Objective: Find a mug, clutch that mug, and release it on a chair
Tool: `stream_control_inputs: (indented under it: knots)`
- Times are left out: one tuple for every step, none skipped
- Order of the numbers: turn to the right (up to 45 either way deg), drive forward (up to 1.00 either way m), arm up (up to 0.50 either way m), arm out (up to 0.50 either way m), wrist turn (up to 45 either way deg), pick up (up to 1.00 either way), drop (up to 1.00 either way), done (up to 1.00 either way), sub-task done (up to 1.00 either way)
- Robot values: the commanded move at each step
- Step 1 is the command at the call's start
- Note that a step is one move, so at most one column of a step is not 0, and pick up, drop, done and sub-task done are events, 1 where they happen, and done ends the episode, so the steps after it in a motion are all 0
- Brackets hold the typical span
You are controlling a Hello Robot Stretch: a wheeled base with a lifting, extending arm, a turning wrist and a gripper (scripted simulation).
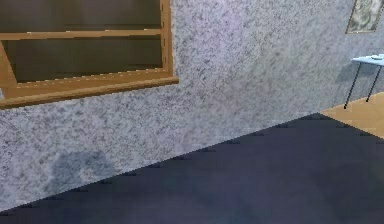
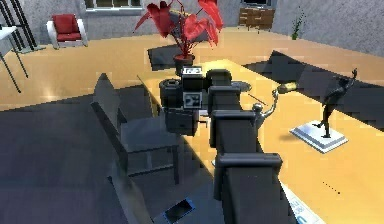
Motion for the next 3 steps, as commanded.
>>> stream_control_inputs:
  knots:
    - [0.0,0.00,0.00,0.00,0.0,0.00,1.00,0.00,0.00]
    - [0.0,0.00,0.00,-0.10,0.0,0.00,0.00,0.00,0.00]
    - [0.0,0.00,0.00,0.00,0.0,0.00,0.00,1.00,0.00]
